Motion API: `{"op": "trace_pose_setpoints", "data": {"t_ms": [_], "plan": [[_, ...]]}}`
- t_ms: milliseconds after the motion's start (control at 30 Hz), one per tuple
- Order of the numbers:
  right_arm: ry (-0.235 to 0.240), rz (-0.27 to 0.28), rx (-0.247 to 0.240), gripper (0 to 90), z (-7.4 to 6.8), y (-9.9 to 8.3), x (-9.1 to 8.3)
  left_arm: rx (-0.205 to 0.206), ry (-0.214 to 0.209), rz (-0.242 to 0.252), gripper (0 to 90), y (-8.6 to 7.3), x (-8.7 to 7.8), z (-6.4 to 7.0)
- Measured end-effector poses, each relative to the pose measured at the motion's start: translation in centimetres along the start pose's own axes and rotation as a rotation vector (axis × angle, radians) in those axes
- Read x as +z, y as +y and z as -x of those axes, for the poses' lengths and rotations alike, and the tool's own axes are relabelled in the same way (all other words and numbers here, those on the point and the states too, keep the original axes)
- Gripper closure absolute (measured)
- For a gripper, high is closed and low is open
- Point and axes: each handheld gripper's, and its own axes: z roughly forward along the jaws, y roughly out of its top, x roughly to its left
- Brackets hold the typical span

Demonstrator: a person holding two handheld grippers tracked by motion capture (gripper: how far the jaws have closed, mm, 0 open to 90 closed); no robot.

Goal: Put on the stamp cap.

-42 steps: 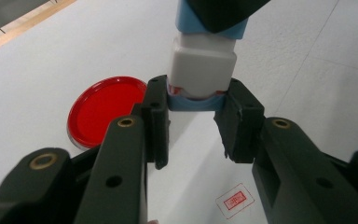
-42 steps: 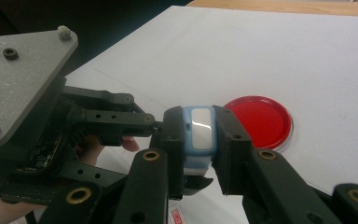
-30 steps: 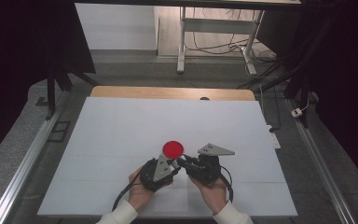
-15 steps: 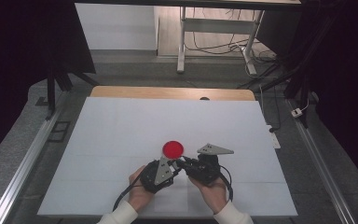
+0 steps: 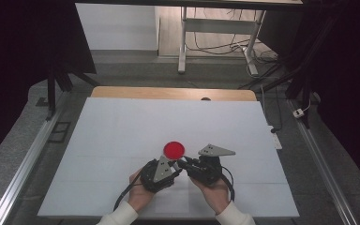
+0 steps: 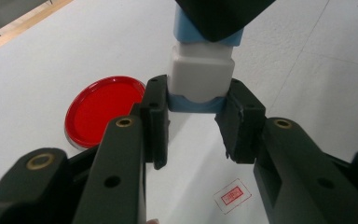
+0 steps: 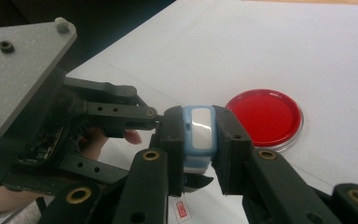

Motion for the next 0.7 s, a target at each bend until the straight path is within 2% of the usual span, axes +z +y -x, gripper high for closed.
{"op": "trace_pose_setpoints", "data": {"t_ms": [133,300,400,533,700], "plan": [[0.003,0.002,-0.015,75.0,0.0,0.0,0.0,-0.028,-0.021,0.0,62.2,0.0,0.0,-0.3],[0.01,0.009,-0.024,75.0,0.1,0.0,-0.1,-0.059,-0.032,0.004,51.7,0.0,-0.2,-0.7],[-0.011,0.016,-0.046,75.0,0.1,0.1,-0.3,-0.081,-0.039,0.005,45.3,0.0,-0.3,-1.0],[-0.013,0.026,-0.045,75.0,0.3,0.3,-0.5,-0.115,-0.062,0.005,40.7,0.0,-0.4,-1.3],[-0.011,0.043,-0.046,75.0,0.5,0.4,-0.8,-0.127,-0.073,-0.003,36.1,-0.1,-0.6,-1.6]]}}
